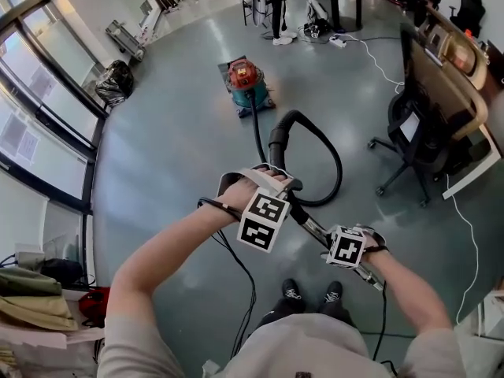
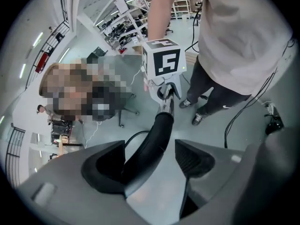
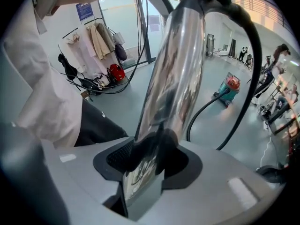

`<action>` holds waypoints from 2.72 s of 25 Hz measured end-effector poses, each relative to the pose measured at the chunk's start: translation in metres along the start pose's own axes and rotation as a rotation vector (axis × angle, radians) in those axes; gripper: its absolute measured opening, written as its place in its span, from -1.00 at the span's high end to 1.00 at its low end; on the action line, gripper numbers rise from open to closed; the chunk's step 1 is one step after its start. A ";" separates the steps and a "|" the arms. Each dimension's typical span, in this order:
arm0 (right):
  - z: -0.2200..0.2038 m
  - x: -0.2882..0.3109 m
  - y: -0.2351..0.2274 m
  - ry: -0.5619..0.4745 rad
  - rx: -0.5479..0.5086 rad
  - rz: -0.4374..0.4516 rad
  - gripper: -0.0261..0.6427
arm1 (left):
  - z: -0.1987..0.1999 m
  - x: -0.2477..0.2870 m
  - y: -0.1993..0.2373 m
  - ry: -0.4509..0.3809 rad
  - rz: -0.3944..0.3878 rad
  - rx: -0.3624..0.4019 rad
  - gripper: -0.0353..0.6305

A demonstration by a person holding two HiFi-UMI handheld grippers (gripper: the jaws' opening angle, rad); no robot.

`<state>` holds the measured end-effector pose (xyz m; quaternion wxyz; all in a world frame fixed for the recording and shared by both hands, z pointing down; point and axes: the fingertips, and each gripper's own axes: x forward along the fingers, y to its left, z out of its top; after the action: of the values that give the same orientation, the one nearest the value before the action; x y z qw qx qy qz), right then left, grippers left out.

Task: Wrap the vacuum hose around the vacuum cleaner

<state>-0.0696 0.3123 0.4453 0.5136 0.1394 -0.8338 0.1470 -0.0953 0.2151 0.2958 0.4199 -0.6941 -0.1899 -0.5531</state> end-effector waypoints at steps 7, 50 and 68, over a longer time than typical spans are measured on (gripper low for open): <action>-0.003 0.013 0.029 0.133 0.004 0.041 0.33 | -0.016 0.022 -0.048 0.011 -0.099 0.103 -0.05; 0.009 -0.079 -0.146 0.087 -0.466 -0.215 0.20 | -0.011 0.115 -0.090 -0.163 -0.316 -0.734 0.52; 0.011 -0.032 -0.199 -0.562 0.867 0.116 -0.35 | -0.002 0.172 -0.018 -0.214 -0.108 -1.246 0.52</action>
<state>0.0118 0.1276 0.4326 0.1560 0.3271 -0.8083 0.4639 -0.0553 0.1900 0.4618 -0.1126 -0.8492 0.0920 -0.5076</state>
